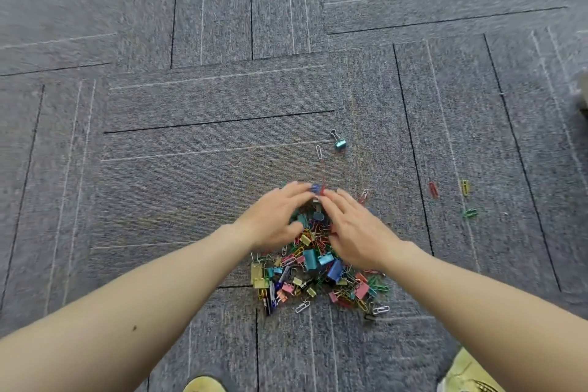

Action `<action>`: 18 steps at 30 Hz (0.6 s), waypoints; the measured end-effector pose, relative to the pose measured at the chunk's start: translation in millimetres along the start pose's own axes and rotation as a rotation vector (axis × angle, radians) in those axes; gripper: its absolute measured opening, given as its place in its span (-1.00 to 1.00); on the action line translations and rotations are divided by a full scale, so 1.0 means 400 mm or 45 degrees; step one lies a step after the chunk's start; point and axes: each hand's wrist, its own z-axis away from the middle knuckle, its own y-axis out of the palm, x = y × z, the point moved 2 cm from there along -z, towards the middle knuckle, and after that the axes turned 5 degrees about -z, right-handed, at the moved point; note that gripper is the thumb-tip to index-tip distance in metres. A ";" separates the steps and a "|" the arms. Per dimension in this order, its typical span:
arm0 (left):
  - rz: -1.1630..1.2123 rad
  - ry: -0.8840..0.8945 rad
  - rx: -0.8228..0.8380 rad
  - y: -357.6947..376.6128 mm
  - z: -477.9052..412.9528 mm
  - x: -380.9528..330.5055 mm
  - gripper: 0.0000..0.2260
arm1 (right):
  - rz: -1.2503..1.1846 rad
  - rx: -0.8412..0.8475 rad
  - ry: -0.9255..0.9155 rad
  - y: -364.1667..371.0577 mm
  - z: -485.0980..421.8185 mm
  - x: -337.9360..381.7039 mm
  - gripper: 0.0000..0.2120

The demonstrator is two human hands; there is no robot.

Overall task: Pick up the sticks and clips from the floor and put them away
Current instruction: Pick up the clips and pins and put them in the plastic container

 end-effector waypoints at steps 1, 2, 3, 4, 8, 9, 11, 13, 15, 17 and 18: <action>-0.012 0.022 0.018 0.010 0.015 0.005 -0.44 | -0.039 0.009 -0.020 0.010 0.020 0.006 -0.33; -0.015 0.038 0.045 0.017 0.029 0.011 -0.46 | -0.099 0.008 -0.030 0.020 0.034 0.006 -0.33; -0.003 0.054 0.070 0.021 0.042 0.014 -0.49 | -0.192 -0.008 -0.022 0.026 0.043 0.005 -0.32; 0.015 0.081 0.079 0.020 0.054 0.014 -0.53 | -0.303 -0.035 -0.007 0.025 0.052 0.003 -0.32; 0.041 0.066 -0.039 0.008 0.089 0.007 -0.59 | -0.287 -0.218 0.132 0.014 0.074 -0.017 -0.28; 0.010 -0.015 -0.108 0.011 0.095 0.014 -0.55 | -0.202 -0.244 0.222 0.015 0.078 -0.026 -0.23; -0.080 -0.245 -0.154 0.022 0.112 0.031 -0.36 | -0.141 -0.166 0.450 0.024 0.088 -0.043 -0.06; -0.160 -0.401 -0.019 0.049 0.137 0.042 -0.08 | -0.173 -0.047 0.554 0.039 0.096 -0.046 0.07; -0.241 -0.434 0.112 0.084 0.159 0.035 0.12 | -0.177 0.013 0.502 0.054 0.102 -0.024 0.13; -0.292 -0.384 0.128 0.113 0.173 0.015 0.22 | -0.153 0.034 0.432 0.073 0.108 0.013 0.18; -0.293 -0.359 0.106 0.121 0.174 0.003 0.27 | -0.128 0.029 0.418 0.082 0.109 0.029 0.21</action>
